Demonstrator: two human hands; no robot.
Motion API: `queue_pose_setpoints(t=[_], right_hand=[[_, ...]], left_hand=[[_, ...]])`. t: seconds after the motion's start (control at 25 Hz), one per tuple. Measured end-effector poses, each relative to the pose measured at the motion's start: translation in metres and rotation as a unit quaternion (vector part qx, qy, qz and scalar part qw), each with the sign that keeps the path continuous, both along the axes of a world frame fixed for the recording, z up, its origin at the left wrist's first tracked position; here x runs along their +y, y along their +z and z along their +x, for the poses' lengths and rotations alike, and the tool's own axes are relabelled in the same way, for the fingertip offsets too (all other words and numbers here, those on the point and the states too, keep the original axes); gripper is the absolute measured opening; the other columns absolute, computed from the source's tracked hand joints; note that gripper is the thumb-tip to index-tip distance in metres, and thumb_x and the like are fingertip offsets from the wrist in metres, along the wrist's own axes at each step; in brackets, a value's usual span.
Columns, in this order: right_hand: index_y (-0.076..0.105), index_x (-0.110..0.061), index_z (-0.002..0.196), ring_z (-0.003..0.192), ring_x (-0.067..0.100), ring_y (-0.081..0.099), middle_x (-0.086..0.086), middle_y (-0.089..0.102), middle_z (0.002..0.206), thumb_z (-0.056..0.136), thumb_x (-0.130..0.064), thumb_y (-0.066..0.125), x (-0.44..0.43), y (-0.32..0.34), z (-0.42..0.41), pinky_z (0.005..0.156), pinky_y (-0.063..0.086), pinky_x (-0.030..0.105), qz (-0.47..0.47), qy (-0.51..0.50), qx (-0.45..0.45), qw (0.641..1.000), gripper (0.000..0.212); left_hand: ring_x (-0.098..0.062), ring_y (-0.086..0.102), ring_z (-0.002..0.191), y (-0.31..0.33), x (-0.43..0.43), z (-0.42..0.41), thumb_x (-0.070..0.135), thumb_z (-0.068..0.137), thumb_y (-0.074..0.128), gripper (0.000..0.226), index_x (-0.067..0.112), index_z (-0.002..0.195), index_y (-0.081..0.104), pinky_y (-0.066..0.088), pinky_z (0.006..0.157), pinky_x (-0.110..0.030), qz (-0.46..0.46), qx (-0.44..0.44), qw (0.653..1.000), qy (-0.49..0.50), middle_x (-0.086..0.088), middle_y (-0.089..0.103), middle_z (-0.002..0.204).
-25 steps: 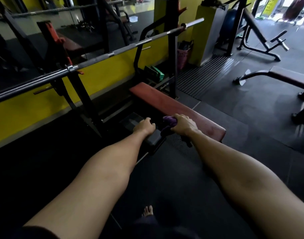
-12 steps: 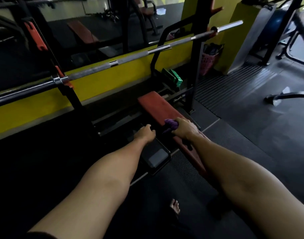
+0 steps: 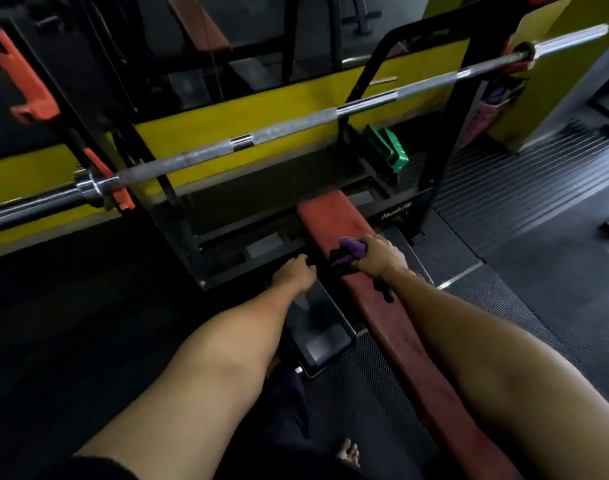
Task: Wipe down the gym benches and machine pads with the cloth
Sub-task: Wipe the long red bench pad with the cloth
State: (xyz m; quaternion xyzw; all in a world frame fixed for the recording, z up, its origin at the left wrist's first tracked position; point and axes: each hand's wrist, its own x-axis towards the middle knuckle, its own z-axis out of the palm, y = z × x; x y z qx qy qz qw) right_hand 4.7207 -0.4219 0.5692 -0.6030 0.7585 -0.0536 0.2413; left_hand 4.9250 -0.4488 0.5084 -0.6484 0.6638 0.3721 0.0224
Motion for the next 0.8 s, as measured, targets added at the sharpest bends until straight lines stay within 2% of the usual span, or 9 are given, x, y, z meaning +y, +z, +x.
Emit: queue_pose_setpoints(t=[0.2,0.36,0.52,0.68,0.76,0.8], right_hand=[[0.060,-0.030,0.121,0.113,0.028,0.061,-0.001,0.060,0.125,0.075,-0.047,0.075,-0.087,-0.035,0.001,0.090,0.051,0.039,0.036,-0.027,-0.031,0.998,0.051],[0.056,-0.026,0.121,0.114,0.029,0.059,0.001,0.056,0.122,0.075,-0.043,0.076,-0.149,-0.080,-0.003,0.089,0.050,0.040,0.037,-0.026,-0.027,0.999,0.053],[0.049,-0.024,0.133,0.122,0.035,0.050,0.005,0.049,0.130,0.079,-0.040,0.076,-0.212,-0.161,-0.013,0.090,0.051,0.048,-0.005,-0.011,-0.027,1.000,0.063],[0.035,-0.023,0.149,0.134,0.038,0.035,0.008,0.038,0.143,0.084,-0.041,0.072,-0.255,-0.252,-0.015,0.092,0.050,0.051,-0.053,-0.017,-0.015,0.998,0.077],[0.030,-0.025,0.154,0.138,0.040,0.029,0.011,0.031,0.151,0.088,-0.047,0.067,-0.265,-0.297,-0.013,0.101,0.044,0.051,-0.033,-0.008,-0.019,0.999,0.079],[0.026,-0.029,0.157,0.143,0.041,0.022,0.013,0.024,0.157,0.091,-0.051,0.064,-0.270,-0.319,-0.011,0.110,0.036,0.052,-0.011,0.001,-0.019,1.000,0.079]], left_hand=[[-0.028,0.043,0.139,-0.038,-0.102,-0.008,0.045,0.102,0.039,0.055,0.024,0.153,0.036,0.039,0.109,-0.042,0.025,-0.004,1.000,-0.011,-0.005,0.042,0.155],[-0.029,0.045,0.137,-0.076,-0.161,-0.019,0.043,0.102,0.039,0.053,0.023,0.152,0.038,0.040,0.108,-0.041,0.036,-0.010,0.999,-0.009,-0.006,0.044,0.153],[-0.032,0.046,0.137,-0.144,-0.218,-0.034,0.041,0.103,0.037,0.053,0.020,0.152,0.038,0.040,0.108,-0.042,0.011,-0.012,1.000,0.000,-0.011,0.045,0.153],[-0.031,0.049,0.133,-0.228,-0.263,-0.052,0.040,0.103,0.039,0.045,0.022,0.143,0.047,0.044,0.104,-0.043,-0.029,-0.009,0.999,0.017,-0.010,0.048,0.148],[-0.030,0.043,0.138,-0.262,-0.280,-0.064,0.037,0.103,0.041,0.047,0.021,0.147,0.045,0.040,0.109,-0.042,-0.047,-0.005,0.999,0.028,-0.008,0.042,0.153],[-0.029,0.037,0.143,-0.279,-0.292,-0.069,0.035,0.103,0.043,0.049,0.019,0.149,0.043,0.035,0.114,-0.041,-0.066,-0.002,0.997,0.031,-0.007,0.037,0.157]])
